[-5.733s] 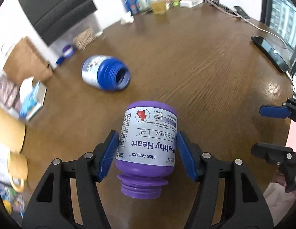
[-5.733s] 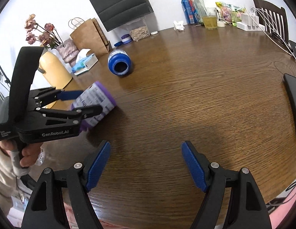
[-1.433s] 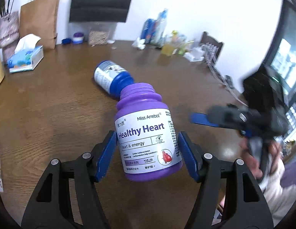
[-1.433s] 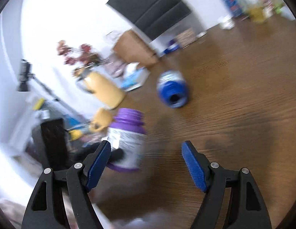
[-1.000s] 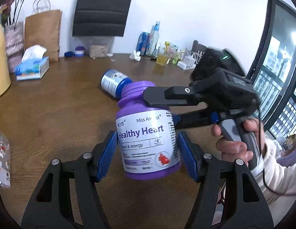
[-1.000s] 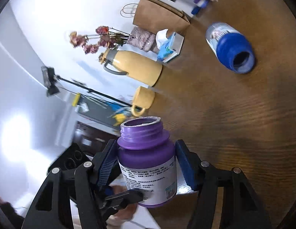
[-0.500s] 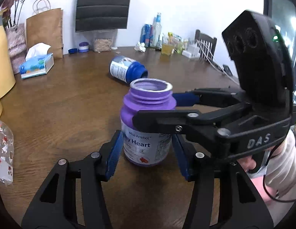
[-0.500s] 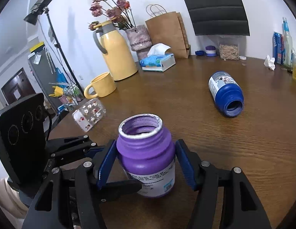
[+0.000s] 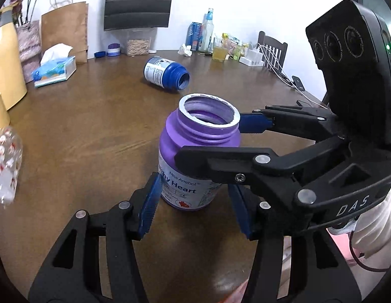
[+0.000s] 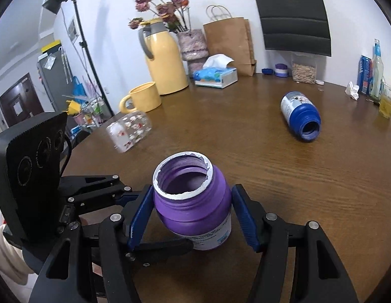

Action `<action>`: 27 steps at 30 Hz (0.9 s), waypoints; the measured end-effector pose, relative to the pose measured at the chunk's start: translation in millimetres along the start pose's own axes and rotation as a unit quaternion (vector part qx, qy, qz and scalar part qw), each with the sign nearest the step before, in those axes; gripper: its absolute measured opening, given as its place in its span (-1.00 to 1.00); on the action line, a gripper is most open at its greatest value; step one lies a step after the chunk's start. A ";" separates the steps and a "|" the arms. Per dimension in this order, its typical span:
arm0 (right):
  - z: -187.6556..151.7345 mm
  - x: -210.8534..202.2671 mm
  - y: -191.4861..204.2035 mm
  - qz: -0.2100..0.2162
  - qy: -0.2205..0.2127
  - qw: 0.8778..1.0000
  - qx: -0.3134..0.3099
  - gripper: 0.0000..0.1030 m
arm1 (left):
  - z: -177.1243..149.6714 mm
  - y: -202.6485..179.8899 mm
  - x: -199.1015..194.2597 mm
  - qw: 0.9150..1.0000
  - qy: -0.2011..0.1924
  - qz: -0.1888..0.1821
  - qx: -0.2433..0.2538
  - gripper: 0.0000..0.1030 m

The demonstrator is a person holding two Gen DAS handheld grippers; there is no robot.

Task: Flip cup upright
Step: 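Set the purple bottle cap-up on the table and open the right tool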

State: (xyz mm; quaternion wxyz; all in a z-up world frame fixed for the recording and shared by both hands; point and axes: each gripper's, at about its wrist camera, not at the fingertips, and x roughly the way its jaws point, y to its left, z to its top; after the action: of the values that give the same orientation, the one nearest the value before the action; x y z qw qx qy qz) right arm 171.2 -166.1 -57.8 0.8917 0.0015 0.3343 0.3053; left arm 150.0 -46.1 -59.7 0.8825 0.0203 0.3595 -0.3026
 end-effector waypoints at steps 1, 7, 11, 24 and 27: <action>-1.6 -0.3 1.6 0.001 -0.002 1.000 0.000 0.31 | -1.0 0.3 -0.8 1.000 0.000 0.000 -0.003 -0.02; -3.6 0.7 0.6 0.008 0.001 1.000 0.028 0.33 | -3.8 -0.8 -1.4 1.000 -0.003 0.022 -0.004 0.15; -3.2 -7.7 -3.1 0.006 -0.012 0.999 0.052 0.57 | -6.3 -3.1 -6.0 0.999 -0.013 0.049 -0.005 0.43; -32.1 -100.1 0.1 -0.117 -0.021 0.992 0.032 0.63 | -30.4 -1.9 -80.1 0.970 -0.026 0.212 -0.113 1.00; -48.8 -104.5 2.8 -0.141 0.002 0.989 0.052 0.63 | -43.3 -2.9 -100.0 0.950 -0.017 0.264 -0.165 1.00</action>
State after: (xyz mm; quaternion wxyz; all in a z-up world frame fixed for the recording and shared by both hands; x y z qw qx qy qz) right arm 78.9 -230.7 -33.0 0.9238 -0.0001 0.3483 0.1591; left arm 65.5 14.5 -26.5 0.9280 -0.0364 0.3708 0.0046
